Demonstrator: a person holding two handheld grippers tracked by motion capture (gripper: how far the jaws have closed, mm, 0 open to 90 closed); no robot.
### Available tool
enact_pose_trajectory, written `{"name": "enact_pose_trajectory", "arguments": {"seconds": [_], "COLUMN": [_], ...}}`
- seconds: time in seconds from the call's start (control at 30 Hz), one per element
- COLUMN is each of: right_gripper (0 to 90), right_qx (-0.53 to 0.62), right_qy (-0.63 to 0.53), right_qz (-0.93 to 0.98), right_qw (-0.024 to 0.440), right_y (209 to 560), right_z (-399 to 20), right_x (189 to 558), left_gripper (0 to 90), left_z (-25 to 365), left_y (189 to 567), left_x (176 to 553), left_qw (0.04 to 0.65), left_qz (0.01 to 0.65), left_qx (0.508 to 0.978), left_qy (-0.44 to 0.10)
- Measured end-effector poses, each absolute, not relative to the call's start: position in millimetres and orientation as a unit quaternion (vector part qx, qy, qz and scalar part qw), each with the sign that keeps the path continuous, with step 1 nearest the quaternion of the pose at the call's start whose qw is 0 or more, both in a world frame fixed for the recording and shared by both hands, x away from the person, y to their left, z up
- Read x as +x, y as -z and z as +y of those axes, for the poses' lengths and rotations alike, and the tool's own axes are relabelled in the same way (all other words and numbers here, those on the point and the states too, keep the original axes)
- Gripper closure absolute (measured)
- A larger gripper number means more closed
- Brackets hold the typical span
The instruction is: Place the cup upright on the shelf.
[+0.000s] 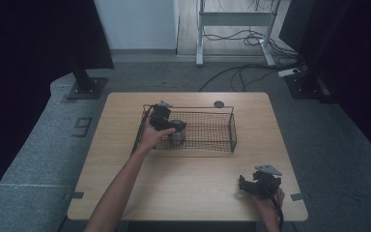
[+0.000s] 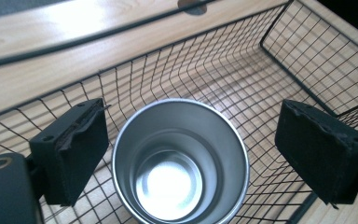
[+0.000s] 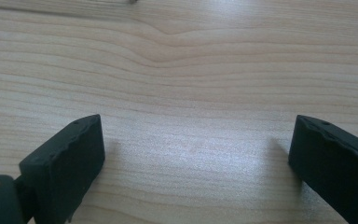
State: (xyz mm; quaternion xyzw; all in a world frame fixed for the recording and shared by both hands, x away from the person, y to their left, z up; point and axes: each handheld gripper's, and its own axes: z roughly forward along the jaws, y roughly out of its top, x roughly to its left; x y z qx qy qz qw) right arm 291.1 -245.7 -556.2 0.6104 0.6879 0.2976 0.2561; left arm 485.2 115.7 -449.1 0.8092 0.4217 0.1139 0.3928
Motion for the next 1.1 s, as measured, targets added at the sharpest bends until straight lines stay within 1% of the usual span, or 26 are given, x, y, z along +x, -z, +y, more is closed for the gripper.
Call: {"name": "enact_pose_trajectory", "arguments": {"seconds": [0.37,0.63,0.7,0.9,1.1], "right_gripper": [3.4,3.4,3.3,3.3,3.3], "right_qx": [0.61,0.611,0.611,0.611,0.612], "right_qy": [-0.298,-0.298,-0.298,-0.298,-0.298], "right_qz": [0.688,0.688,0.688,0.688,0.687], "right_qw": [0.256,0.256,0.256,0.256,0.255], "right_y": [556,556,556,556,556], "right_z": [-246,-246,-246,-246,-245], "right_x": [291,291,291,291,291], "left_gripper": [10.4,11.2,11.3,12.7,13.3], "left_z": [125,136,140,149,155], "left_y": [429,426,427,437,451], "left_x": [463,437,429,404,383], "left_qw": [0.419,0.437,0.447,0.451,0.439], "left_qz": [0.404,0.391,0.387,0.376,0.373], "left_qx": [0.802,0.8,0.798,0.8,0.805], "left_qy": [-0.134,-0.124,-0.117,-0.123,-0.14]}}
